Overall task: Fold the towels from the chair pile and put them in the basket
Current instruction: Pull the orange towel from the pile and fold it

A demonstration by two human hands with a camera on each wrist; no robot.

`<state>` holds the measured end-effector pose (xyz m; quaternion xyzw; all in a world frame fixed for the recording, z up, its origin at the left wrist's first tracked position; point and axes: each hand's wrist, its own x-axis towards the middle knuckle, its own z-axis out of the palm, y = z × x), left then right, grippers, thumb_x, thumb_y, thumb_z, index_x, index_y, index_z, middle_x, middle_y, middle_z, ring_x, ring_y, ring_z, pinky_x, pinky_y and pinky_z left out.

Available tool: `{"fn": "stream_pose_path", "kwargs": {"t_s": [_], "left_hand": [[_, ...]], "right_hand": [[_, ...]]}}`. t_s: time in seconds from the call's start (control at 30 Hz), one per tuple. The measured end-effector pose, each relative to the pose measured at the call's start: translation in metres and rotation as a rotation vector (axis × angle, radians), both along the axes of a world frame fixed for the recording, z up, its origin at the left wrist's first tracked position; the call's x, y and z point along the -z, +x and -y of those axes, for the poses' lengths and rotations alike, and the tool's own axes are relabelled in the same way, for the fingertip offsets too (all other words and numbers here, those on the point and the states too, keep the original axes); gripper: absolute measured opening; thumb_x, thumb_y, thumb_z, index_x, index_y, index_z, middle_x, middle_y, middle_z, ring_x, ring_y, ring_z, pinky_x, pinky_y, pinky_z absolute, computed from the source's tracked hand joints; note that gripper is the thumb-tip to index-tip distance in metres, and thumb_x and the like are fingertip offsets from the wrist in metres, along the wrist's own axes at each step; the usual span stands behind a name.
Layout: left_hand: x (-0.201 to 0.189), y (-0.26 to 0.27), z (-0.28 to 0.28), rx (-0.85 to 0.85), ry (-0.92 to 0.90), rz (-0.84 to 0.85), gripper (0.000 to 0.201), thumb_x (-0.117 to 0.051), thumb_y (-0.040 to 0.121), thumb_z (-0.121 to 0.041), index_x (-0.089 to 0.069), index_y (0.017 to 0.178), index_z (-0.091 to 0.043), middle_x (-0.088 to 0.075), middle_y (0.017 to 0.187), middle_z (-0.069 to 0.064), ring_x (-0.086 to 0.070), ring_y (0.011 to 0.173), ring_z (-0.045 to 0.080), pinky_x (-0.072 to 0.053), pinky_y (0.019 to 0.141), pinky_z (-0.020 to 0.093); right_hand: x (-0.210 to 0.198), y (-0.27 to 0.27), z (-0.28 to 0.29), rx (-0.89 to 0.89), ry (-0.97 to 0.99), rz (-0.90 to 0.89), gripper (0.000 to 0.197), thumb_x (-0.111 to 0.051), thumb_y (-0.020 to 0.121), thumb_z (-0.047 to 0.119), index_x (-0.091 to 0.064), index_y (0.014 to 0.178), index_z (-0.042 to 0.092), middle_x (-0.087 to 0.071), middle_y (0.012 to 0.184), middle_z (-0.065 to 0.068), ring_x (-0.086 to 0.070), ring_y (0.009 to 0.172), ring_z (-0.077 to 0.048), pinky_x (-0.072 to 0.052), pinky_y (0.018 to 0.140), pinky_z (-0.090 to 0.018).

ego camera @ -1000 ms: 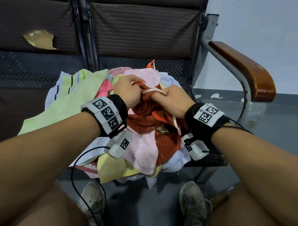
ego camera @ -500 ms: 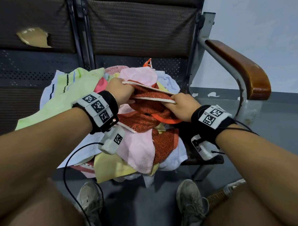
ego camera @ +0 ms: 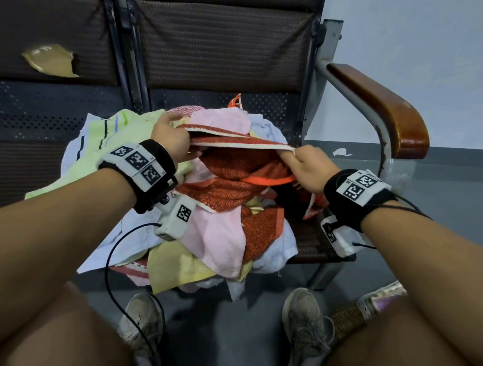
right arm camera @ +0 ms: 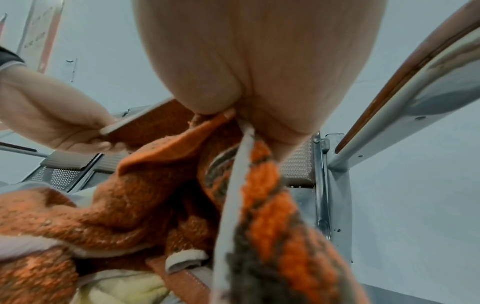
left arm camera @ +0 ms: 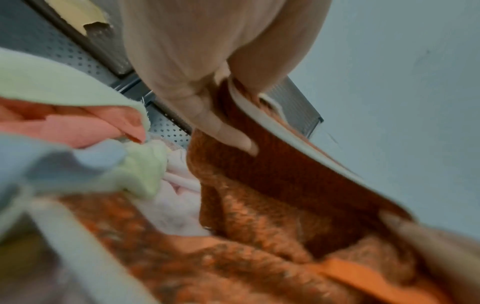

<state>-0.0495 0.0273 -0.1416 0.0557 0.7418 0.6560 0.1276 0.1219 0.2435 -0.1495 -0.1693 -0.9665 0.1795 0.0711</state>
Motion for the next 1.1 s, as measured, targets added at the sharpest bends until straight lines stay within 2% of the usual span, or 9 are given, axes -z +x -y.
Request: {"fn": "stream_pose_path", "kwargs": {"t_s": [0.1,0.2,0.3,0.5,0.57,0.7,0.83,0.97,1.1], "left_hand": [[0.008,0.002,0.001,0.153,-0.193,-0.118,0.014,-0.081,0.08,-0.025,-0.073,0.071,-0.018,-0.074,0.075,0.007,-0.072,0.058,0.022,-0.06,0.059,0.033],[0.01,-0.002,0.006,0.092,-0.235,-0.167,0.043,-0.071,0.085,-0.048,-0.068,0.061,-0.012,-0.071,0.062,0.002,-0.074,0.062,0.029,-0.062,0.069,0.047],[0.009,-0.012,0.007,-0.02,-0.13,-0.127,0.044,-0.061,0.093,-0.045,-0.068,0.068,-0.009,-0.071,0.076,0.016,-0.073,0.072,0.036,-0.061,0.07,0.05],[0.004,-0.013,0.007,-0.086,-0.212,-0.224,0.049,-0.053,0.097,-0.046,-0.067,0.076,-0.005,-0.057,0.072,0.008,-0.056,0.074,0.025,-0.054,0.076,0.044],[0.001,-0.007,0.003,-0.002,-0.098,-0.15,0.04,-0.051,0.098,-0.044,-0.064,0.073,-0.016,-0.057,0.069,0.0,-0.055,0.072,0.02,-0.051,0.065,0.034],[-0.003,0.0,0.002,0.2,0.081,0.022,0.016,-0.06,0.097,-0.032,-0.062,0.093,-0.017,-0.062,0.087,0.002,-0.063,0.074,0.013,-0.056,0.056,0.024],[0.0,-0.003,0.015,0.306,-0.013,-0.066,0.015,-0.068,0.091,-0.01,-0.057,0.083,-0.016,-0.063,0.088,0.005,-0.066,0.077,0.019,-0.06,0.058,0.028],[0.005,-0.013,0.03,0.078,-0.284,-0.392,0.025,-0.068,0.087,-0.02,-0.051,0.07,-0.019,-0.062,0.075,0.009,-0.062,0.076,0.031,-0.056,0.07,0.039],[-0.003,-0.02,0.036,-0.243,-0.365,-0.484,0.018,-0.05,0.083,-0.033,-0.049,0.07,-0.02,-0.05,0.064,-0.007,-0.051,0.068,0.019,-0.037,0.061,0.029]], "right_hand": [[-0.007,0.004,-0.007,0.011,-0.022,-0.029,0.057,-0.041,0.104,0.042,-0.049,0.061,0.007,-0.051,0.064,-0.013,-0.051,0.069,-0.033,-0.034,0.063,-0.037],[-0.008,0.011,-0.013,-0.043,-0.024,0.015,0.03,-0.059,0.097,0.038,-0.075,0.084,0.016,-0.064,0.07,-0.006,-0.059,0.07,-0.025,-0.038,0.064,-0.031],[0.001,0.015,-0.013,-0.057,-0.005,0.112,0.024,-0.066,0.091,0.045,-0.079,0.085,0.025,-0.064,0.063,0.001,-0.059,0.064,-0.017,-0.039,0.064,-0.027],[0.01,0.017,-0.026,0.057,0.024,0.149,0.046,-0.054,0.097,0.046,-0.06,0.058,0.023,-0.06,0.059,0.0,-0.059,0.061,-0.022,-0.04,0.059,-0.03],[0.008,0.016,-0.03,0.105,-0.012,0.06,0.046,-0.054,0.098,0.043,-0.056,0.056,0.025,-0.057,0.058,0.001,-0.057,0.063,-0.023,-0.039,0.061,-0.03],[0.007,0.019,-0.037,0.141,-0.036,-0.039,0.033,-0.058,0.097,0.04,-0.06,0.066,0.029,-0.061,0.065,0.0,-0.06,0.07,-0.024,-0.038,0.066,-0.029],[0.008,0.024,-0.042,0.119,-0.027,-0.042,0.013,-0.065,0.092,0.038,-0.074,0.084,0.031,-0.065,0.073,0.006,-0.061,0.073,-0.017,-0.043,0.07,-0.026],[0.005,0.022,-0.04,0.143,0.037,0.019,0.021,-0.07,0.085,0.041,-0.066,0.065,0.037,-0.062,0.057,0.015,-0.06,0.053,-0.002,-0.037,0.046,-0.015],[0.002,0.015,-0.033,0.167,0.116,-0.027,0.028,-0.067,0.086,0.042,-0.06,0.061,0.032,-0.06,0.063,0.006,-0.059,0.071,-0.022,-0.042,0.063,-0.029]]}}
